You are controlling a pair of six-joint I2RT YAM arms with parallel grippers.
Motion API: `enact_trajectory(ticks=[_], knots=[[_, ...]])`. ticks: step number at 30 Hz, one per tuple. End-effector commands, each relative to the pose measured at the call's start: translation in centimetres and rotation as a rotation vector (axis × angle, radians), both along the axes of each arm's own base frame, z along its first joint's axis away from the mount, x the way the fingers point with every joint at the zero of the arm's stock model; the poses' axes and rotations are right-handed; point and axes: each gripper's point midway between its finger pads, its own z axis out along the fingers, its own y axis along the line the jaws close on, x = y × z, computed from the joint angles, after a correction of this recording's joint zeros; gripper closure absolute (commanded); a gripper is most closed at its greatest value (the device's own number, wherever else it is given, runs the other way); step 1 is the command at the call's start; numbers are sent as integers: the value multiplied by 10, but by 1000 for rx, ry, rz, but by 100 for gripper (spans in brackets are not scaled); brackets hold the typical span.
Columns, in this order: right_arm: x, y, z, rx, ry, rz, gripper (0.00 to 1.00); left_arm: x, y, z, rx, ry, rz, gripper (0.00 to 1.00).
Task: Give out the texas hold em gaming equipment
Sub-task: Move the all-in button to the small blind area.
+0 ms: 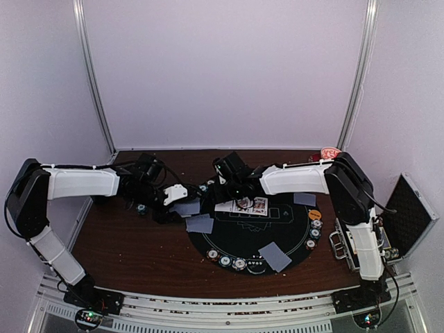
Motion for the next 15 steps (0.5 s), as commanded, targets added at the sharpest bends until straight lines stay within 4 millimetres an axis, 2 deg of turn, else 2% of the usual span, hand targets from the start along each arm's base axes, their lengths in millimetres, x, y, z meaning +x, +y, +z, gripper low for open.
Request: enact_trajectory(ticks=[1, 9, 15], knots=[[8, 17, 2, 77, -21, -33, 50, 6, -5, 17, -37, -35, -8, 39], [-3, 40, 0, 120, -15, -7, 50, 5, -6, 17, -41, -30, -12, 39], [-5, 42, -6, 113, -10, -15, 50, 5, -6, 17, -43, -28, -14, 39]])
